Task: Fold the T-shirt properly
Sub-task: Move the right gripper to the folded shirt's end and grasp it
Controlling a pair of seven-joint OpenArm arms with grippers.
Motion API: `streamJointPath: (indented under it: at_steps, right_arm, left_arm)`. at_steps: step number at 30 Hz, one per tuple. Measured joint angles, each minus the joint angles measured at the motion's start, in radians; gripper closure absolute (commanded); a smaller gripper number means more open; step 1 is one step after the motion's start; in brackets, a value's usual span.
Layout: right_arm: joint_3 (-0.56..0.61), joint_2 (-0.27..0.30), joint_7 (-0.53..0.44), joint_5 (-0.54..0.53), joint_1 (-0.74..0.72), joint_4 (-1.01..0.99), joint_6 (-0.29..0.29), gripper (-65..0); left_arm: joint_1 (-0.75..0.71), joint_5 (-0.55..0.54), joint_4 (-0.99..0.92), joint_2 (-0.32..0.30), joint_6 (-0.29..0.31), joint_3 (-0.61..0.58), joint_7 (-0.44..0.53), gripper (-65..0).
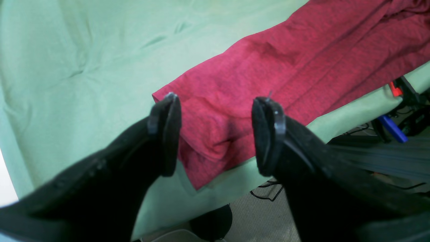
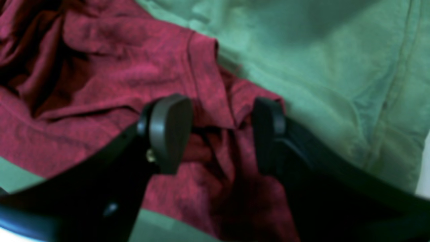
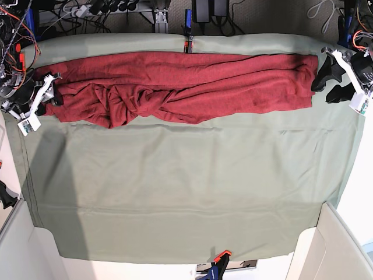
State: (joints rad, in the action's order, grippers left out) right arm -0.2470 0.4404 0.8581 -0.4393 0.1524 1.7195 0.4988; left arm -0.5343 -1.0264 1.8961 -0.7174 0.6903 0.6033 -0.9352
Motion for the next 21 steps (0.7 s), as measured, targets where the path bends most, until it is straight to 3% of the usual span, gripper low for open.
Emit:
streamJointPath:
  at_steps: [2,4,11,21]
  right_arm:
    - [0.0,0.0,-0.009,-0.002,0.0,-0.009,0.0,-20.8]
    - [0.0,0.0,-0.017,0.0,0.0,-0.013,0.0,-17.5]
    - [0.001,0.0,-0.054,0.023,-0.058,-0.049,0.003,-17.5]
    - [0.011,-0.005,-0.08,0.029,-0.223,-0.259,0.003,-17.5]
  left_arm:
    - [0.0,0.0,0.0,0.0,0.0,0.0,0.0,-36.1]
    - [0.0,0.0,0.0,0.0,0.0,0.0,0.0,-36.1]
    - [0.0,0.0,0.0,0.0,0.0,0.0,0.0,-36.1]
    - [0.0,-0.001,0.0,0.0,0.0,0.0,0.0,-36.1]
